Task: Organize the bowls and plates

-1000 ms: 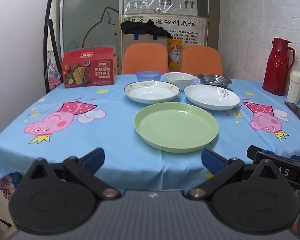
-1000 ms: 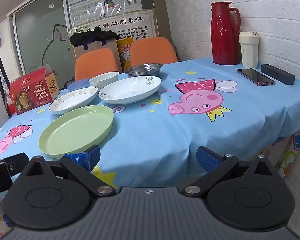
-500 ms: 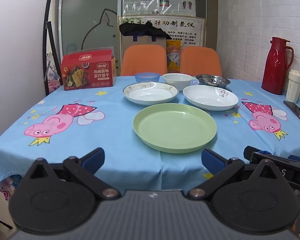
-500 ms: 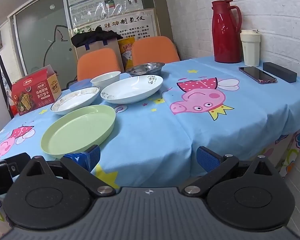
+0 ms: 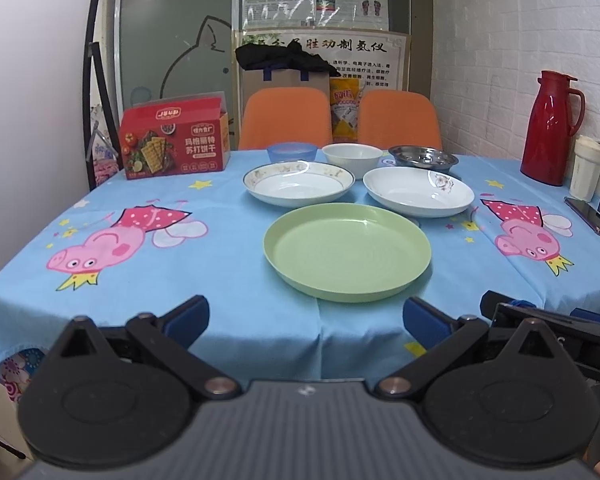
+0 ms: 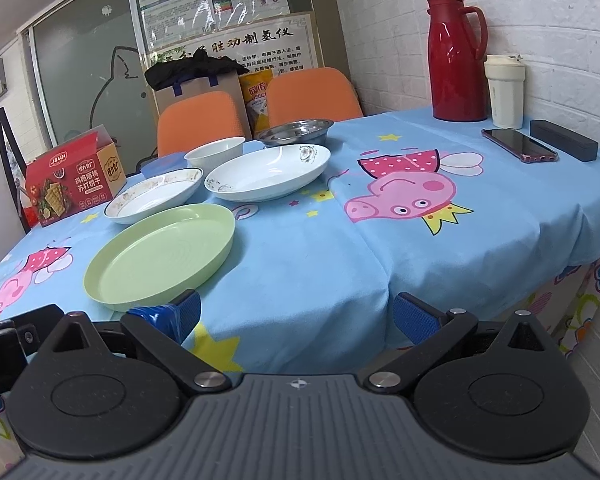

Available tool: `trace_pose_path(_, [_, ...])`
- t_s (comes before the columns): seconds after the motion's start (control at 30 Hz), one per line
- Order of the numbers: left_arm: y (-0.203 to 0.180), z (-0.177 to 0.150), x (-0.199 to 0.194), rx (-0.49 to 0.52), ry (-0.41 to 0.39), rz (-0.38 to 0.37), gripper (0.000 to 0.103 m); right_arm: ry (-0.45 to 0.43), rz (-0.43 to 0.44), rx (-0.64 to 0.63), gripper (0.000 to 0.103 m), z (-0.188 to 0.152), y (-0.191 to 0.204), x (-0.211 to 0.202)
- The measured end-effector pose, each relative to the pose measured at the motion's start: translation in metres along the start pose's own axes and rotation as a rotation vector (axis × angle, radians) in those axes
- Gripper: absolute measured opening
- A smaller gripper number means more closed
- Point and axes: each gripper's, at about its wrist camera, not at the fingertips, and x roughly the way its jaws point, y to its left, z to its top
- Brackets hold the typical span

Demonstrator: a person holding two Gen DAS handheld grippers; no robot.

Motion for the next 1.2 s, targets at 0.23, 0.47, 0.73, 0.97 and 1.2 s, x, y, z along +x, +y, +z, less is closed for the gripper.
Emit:
trace_pose_path(0.23, [0.0003, -0.0012, 0.0003, -0.001, 0.001, -0.001, 0.103, 0.001, 0.001, -0.001, 0.090, -0.0006, 0.0007, 0.0000])
trace_pose_path(0.47, [0.0002, -0.0020, 0.0015, 0.000, 0.009, -0.001, 0.103, 0.002, 0.004, -0.004, 0.090, -0.0014, 0.0022, 0.0011])
trace_pose_path(0.73, [0.0001, -0.0024, 0.0018, 0.001, 0.010, -0.004, 0.103, 0.012, 0.007, -0.008, 0.090, -0.0024, 0.0041, 0.0026])
trace_pose_path(0.97, [-0.0006, -0.0031, 0.0018, 0.001, 0.012, -0.005, 0.103, 0.021, 0.010, -0.010, 0.090, -0.0036, 0.0043, 0.0035])
trace_pose_path(1.2, [0.0032, -0.0025, 0.0041, -0.014, 0.019, 0.002, 0.103, 0.024, 0.011, -0.004, 0.090, -0.0042, 0.0031, 0.0053])
